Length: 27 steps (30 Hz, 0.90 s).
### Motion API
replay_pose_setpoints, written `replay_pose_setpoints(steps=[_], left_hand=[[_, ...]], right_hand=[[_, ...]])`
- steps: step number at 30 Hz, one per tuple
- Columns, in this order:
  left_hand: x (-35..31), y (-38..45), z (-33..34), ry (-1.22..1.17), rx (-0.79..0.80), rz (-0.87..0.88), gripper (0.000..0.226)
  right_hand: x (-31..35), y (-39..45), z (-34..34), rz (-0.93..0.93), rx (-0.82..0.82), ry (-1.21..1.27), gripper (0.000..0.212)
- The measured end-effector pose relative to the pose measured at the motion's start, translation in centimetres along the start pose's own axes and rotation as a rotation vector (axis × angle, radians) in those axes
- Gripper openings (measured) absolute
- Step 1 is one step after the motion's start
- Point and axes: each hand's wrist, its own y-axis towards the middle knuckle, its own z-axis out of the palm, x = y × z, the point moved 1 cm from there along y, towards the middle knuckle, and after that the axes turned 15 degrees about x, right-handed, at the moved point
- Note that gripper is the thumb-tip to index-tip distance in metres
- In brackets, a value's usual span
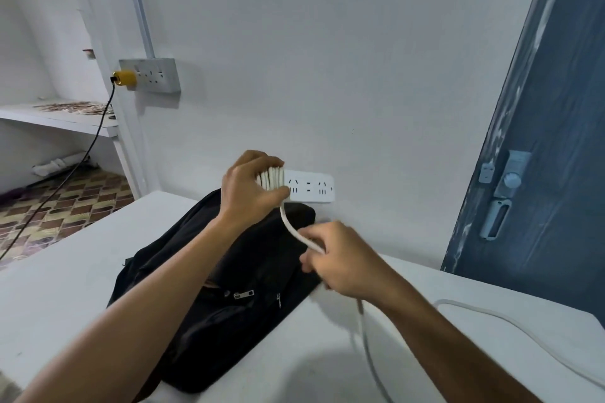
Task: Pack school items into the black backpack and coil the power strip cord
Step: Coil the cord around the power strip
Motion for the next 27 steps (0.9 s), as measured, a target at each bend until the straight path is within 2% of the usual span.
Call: replay_pose_setpoints(steps=[2,5,8,10,13,16,18,21,23,27], left_hand=[[0.3,-0.4,-0.4,0.015,0.154,0.091,0.039],[-0.8,-1.3,-1.1,-0.122,0.431,0.172,0.037],[-3.0,-2.5,-1.9,-0.442,0.617,0.123,0.040],[-4.0,-3.0,-2.0,-0.649,0.678,0.108,0.043],[-5.0,-3.0,-1.2,-0.960,0.537,-0.027,0.044],[-5.6,-2.9,-0.2,-1.085,0.319,-0.215,0.046],[-5.8,-3.0,0.1,-1.103,0.234,-0.320,0.042],[-5.7,-3.1,0.4,-1.094,0.174,-0.397,0.039],[-5.7,-3.0,0.6,-1.068,0.149,-0.413,0.039],[-6.5,-2.9,1.6,-0.980,0.179,-0.357,0.035]], right_hand=[[0.2,-0.2,-2.2,-0.057,-0.192,-0.201,0.015],[0.0,-0.2,-5.9,-0.217,-0.361,-0.167,0.010],[-0.4,-0.2,-8.5,-0.301,-0.287,0.010,0.007],[-0.3,0.1,-9.0,-0.352,-0.203,0.142,0.004],[-0.7,1.0,-8.2,-0.385,-0.168,0.394,0.002],[-2.5,1.5,-5.6,-0.359,-0.325,0.454,0.026],[-3.5,1.6,-4.2,-0.264,-0.344,0.459,0.036],[-3.9,1.6,-3.7,-0.388,-0.132,0.606,0.024],[-4.0,1.8,-3.5,-0.454,-0.058,0.753,0.028],[-3.8,2.4,-1.6,-0.349,-0.250,0.818,0.035]])
